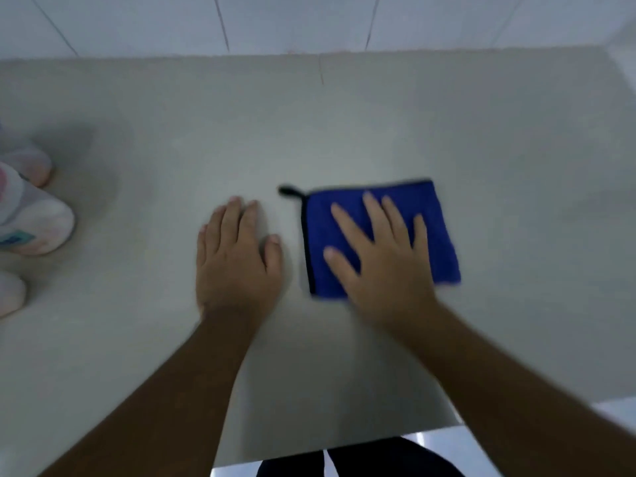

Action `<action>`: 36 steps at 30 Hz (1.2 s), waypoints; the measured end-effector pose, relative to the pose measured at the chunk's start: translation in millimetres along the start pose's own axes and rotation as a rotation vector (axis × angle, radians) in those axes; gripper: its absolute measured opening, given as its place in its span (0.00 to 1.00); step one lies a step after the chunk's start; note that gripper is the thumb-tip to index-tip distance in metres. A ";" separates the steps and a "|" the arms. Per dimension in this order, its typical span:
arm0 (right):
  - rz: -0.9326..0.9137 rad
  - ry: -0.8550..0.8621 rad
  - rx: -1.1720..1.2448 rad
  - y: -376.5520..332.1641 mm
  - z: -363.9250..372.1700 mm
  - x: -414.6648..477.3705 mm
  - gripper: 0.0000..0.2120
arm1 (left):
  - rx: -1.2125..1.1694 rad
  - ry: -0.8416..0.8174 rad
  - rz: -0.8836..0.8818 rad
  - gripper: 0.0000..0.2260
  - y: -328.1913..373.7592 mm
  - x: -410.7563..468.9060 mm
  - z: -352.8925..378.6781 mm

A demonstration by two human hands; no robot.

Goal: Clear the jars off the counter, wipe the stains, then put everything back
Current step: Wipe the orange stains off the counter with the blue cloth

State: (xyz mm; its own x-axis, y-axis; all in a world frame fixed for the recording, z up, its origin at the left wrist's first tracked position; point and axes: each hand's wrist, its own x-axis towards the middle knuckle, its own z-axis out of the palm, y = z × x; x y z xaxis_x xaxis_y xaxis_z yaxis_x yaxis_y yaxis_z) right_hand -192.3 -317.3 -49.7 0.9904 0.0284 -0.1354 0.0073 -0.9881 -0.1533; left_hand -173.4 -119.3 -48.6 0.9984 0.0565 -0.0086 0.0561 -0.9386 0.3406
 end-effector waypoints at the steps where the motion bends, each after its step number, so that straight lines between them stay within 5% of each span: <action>1: 0.003 0.002 -0.003 8.6 3.1 -35.5 0.32 | -0.010 -0.019 -0.004 0.26 0.3 -0.8 -2.4; 6: -0.006 -0.070 -0.016 49.2 1.9 -73.0 0.32 | -0.088 0.002 -0.113 0.26 33.7 10.4 -5.4; 11: 0.054 0.019 0.031 100.4 -24.4 59.7 0.30 | -0.232 -0.001 0.022 0.26 119.8 0.3 23.4; 16: -0.014 -0.044 0.014 140.6 -29.5 139.3 0.29 | 0.020 0.026 0.101 0.28 139.9 -6.3 61.0; 22: -0.043 0.018 0.033 166.6 -23.9 0.4 0.28 | 0.066 -0.031 0.007 0.29 167.6 -24.1 54.4; 28: -0.060 -0.064 -0.025 245.2 -19.8 -131.1 0.29 | -0.186 -0.017 0.038 0.26 247.4 -84.2 70.9; 36: -0.041 -0.003 -0.012 280.4 -47.4 57.4 0.28 | -0.008 -0.004 0.085 0.28 257.2 -74.1 100.9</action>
State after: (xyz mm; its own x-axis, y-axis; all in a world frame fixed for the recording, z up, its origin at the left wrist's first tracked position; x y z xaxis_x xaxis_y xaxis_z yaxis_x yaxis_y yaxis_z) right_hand -126.9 -599.9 -54.1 0.9888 0.0688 -0.1321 0.0492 -0.9880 -0.1467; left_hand -231.8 -399.2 -55.2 0.9995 -0.0250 0.0170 -0.0294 -0.9370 0.3482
